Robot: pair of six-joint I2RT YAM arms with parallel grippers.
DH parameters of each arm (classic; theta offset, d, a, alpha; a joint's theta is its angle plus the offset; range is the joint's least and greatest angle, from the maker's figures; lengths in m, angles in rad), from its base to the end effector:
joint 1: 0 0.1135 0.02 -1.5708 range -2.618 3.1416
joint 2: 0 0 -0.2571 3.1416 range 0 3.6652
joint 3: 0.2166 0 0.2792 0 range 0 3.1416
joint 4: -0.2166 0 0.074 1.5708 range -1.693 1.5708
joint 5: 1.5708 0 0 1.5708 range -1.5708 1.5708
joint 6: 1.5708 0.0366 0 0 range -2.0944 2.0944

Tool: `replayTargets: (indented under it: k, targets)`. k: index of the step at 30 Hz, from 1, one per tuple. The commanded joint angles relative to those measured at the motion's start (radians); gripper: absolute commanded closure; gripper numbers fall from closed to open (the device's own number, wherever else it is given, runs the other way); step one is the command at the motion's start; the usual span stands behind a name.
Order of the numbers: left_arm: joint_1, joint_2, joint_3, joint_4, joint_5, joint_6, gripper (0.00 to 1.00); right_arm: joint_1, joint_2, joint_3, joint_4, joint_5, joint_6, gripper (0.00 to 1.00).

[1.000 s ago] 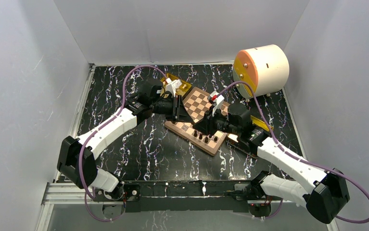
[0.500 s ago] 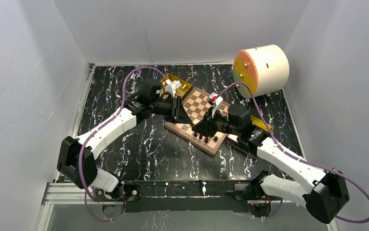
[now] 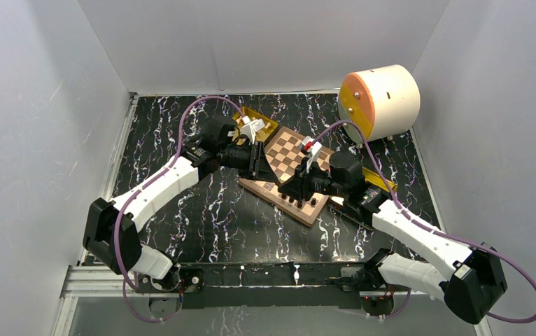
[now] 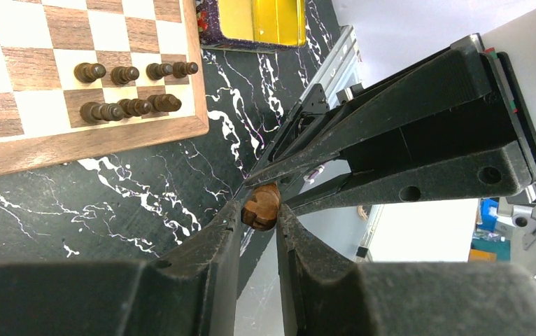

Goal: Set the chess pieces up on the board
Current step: Pick up the chess piece from the storage box, then place the chess piece on the chessboard.

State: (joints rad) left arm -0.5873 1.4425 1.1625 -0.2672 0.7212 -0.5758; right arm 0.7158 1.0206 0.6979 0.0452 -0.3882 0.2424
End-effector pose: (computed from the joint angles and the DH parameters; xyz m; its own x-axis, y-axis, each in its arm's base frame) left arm 0.2800 -0.2154 0.2980 -0.8455 0.0715 -0.5292 0.5069 0.4193 -0.7532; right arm 0.1923 0.1856 0.2735 -0.4124 -0.0642 -0.9087 -0.8067 0.4893 0.3315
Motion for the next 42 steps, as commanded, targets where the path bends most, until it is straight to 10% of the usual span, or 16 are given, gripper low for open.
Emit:
replayTargets:
  k: [1,33,42]
  targets:
    - [0.023,-0.012,0.080,-0.002,-0.053,0.073,0.96,0.007,-0.001,0.015,-0.139,-0.017,-0.032,0.78]
    - [0.023,-0.043,0.161,-0.103,-0.191,0.173,1.00,0.008,0.005,-0.009,-0.157,-0.047,0.014,0.80]
    - [0.020,-0.063,0.125,-0.143,-0.415,0.302,1.00,0.007,-0.014,0.078,-0.256,0.206,0.126,0.80]
